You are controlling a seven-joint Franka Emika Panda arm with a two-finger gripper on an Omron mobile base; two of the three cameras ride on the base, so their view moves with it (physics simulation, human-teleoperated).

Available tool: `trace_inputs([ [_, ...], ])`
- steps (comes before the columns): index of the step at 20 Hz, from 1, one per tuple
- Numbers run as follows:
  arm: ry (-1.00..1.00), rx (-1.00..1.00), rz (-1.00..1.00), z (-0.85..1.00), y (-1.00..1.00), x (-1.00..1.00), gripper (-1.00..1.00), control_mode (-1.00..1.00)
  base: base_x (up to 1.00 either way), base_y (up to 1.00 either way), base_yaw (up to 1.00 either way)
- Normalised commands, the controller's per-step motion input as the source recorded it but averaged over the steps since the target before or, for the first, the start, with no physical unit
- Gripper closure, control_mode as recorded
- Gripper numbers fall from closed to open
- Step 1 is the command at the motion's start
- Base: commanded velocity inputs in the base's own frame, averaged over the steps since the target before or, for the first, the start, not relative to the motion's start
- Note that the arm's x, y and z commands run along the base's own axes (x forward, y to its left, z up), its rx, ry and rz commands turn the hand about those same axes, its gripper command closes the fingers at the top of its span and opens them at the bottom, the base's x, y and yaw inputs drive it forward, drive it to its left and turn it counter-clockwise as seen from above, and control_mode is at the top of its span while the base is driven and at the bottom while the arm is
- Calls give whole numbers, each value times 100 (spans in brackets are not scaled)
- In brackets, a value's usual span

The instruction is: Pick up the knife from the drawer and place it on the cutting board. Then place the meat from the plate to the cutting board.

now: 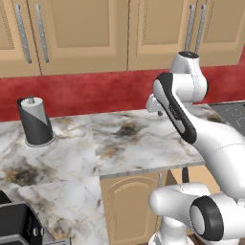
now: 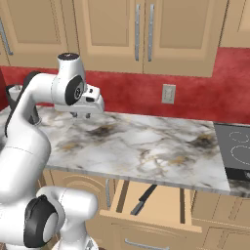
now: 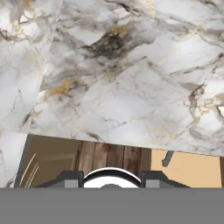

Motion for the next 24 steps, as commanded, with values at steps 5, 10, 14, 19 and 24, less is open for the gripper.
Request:
trace_inputs([
  [5,-3,2,0,-4,-11,-30,-100,-100,0,0,0],
  [10,2,0,-4,-51,-32,-42,-100,-100,0,0,0],
  [14,12,-5,-2,-55,-41,-6,-100,-100,0,0,0],
  [19,16,-1,-3,-28,-73,18,-100,-100,0,0,0],
  [24,14,0,-8,-3,-85,26,-100,-100,0,0,0],
])
